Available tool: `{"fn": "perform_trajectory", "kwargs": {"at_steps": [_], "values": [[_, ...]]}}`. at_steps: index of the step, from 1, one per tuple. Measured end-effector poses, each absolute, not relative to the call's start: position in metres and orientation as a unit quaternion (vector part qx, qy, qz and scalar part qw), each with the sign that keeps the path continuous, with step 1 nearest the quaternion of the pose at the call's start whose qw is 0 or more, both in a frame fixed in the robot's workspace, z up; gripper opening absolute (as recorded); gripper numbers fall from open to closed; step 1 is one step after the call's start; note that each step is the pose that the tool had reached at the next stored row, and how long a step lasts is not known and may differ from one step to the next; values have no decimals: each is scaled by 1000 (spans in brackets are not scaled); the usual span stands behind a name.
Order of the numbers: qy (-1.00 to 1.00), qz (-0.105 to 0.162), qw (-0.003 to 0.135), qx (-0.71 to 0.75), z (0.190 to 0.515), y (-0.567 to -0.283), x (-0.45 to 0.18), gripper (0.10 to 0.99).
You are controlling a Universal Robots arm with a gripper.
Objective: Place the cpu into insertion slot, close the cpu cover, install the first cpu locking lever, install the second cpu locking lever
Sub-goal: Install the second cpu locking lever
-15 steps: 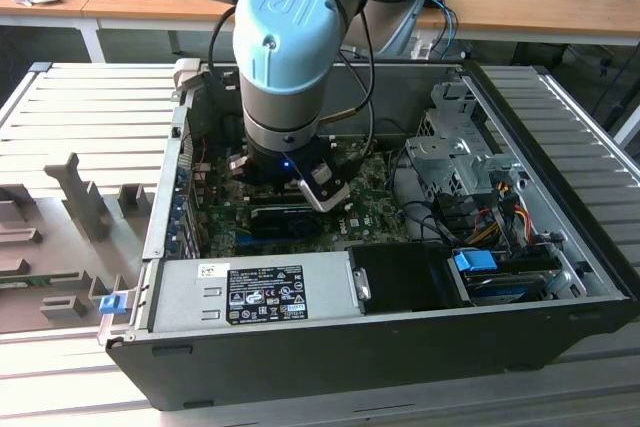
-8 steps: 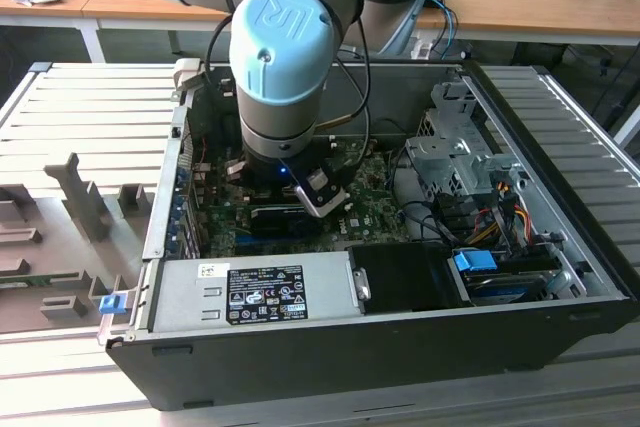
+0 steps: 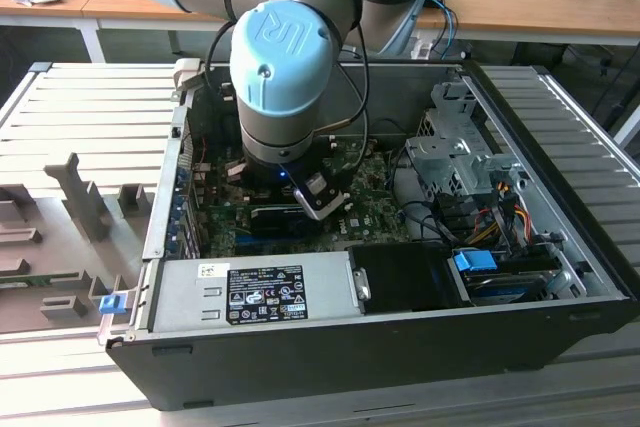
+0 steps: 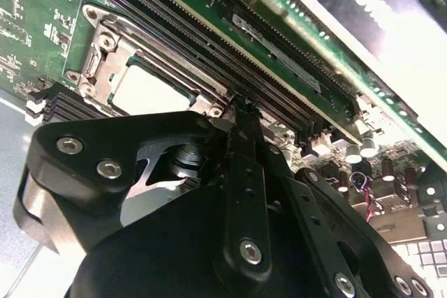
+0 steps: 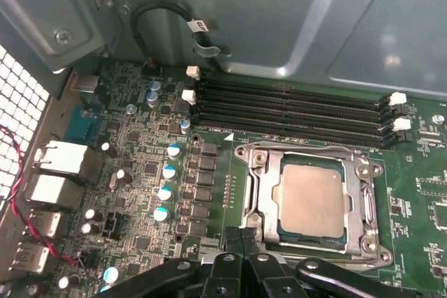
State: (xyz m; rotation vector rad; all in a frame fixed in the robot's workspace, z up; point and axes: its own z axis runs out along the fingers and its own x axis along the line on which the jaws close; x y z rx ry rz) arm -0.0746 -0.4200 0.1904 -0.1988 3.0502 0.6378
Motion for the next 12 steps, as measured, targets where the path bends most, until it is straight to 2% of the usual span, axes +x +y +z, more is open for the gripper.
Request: {"fn": "perform_trajectory", "kwargs": {"at_steps": [6, 12], "values": [[976, 207, 10, -64, 188, -417, -77, 106], [976, 208, 10, -64, 201, -417, -77, 106]]}}
